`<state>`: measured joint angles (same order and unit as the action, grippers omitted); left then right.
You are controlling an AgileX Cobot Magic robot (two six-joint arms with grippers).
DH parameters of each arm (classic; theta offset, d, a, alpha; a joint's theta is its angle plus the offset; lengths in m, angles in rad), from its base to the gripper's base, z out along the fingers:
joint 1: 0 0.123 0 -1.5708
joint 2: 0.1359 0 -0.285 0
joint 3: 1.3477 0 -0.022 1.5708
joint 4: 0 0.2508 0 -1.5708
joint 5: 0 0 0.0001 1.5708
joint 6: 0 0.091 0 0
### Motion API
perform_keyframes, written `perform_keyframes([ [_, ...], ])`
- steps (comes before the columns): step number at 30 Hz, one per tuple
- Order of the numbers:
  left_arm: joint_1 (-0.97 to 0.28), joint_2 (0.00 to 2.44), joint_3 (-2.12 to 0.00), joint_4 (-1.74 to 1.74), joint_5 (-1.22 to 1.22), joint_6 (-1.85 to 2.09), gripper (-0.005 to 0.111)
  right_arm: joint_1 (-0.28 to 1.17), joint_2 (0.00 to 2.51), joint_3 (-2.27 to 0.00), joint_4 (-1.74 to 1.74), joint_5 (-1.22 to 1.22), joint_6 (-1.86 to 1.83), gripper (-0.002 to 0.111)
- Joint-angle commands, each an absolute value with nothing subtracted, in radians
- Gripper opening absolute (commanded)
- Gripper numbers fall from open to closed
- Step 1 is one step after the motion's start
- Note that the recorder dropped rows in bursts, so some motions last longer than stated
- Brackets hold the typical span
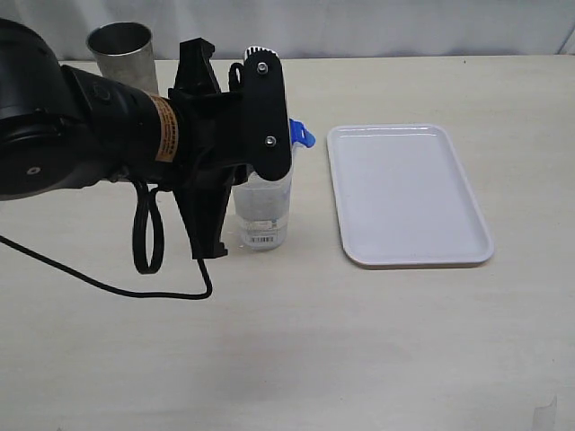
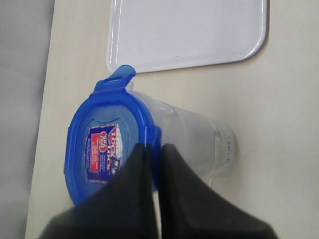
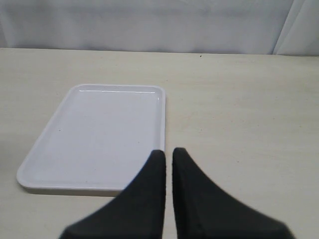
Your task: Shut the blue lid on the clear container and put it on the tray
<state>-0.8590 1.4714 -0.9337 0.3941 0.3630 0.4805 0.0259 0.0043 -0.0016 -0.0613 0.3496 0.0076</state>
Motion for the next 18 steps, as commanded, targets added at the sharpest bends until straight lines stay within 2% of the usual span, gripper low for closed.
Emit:
perform_keyframes([
  [1, -0.862, 1.468, -0.931, 0.380, 0.358, 0.481, 0.000, 0.022, 0.000, 0.000, -0.060, 0.346, 0.008, 0.005],
  [18, -0.862, 1.468, -0.931, 0.327, 0.385, 0.481, 0.000, 0.022, 0.000, 0.000, -0.060, 0.346, 0.008, 0.005],
])
